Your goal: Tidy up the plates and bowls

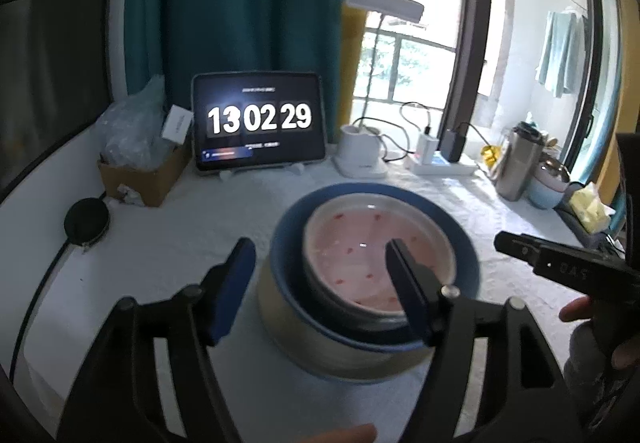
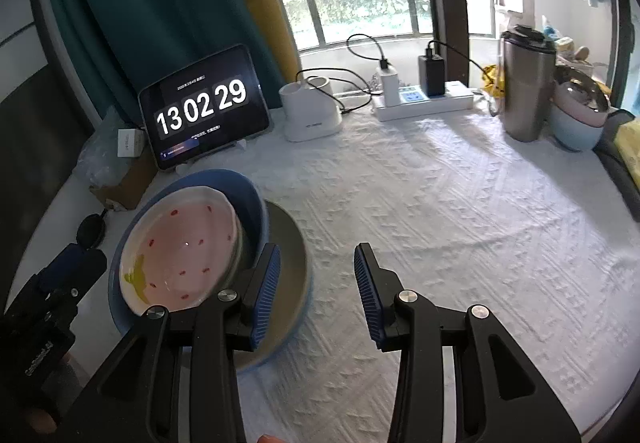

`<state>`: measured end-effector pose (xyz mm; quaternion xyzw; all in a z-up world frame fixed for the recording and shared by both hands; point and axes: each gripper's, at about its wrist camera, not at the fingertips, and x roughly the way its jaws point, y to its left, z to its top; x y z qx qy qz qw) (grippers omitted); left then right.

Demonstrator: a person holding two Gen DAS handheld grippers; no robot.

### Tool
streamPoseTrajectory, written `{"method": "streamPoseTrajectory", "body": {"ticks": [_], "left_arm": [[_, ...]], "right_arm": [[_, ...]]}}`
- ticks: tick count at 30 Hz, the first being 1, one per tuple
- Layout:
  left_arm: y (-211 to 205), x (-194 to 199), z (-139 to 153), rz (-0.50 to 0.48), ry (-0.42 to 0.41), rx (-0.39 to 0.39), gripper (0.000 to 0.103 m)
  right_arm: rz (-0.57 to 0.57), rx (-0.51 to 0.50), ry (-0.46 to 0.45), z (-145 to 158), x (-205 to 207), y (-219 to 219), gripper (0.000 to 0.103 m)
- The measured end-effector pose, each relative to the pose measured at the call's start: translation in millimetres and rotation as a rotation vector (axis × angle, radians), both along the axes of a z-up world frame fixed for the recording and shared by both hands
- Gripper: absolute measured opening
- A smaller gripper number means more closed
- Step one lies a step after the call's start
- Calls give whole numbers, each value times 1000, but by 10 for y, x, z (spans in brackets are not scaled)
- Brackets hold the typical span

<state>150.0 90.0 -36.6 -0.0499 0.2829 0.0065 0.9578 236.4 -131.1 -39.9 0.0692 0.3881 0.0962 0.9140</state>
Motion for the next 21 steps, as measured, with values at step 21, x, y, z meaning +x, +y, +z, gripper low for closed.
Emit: {"method": "streamPoseTrajectory", "body": {"ticks": [21], "left_arm": [[-521,-906,15,-29,-144,47,88]], "right_arm": [[-74,-141,-182,112,-948,-648,41]]}}
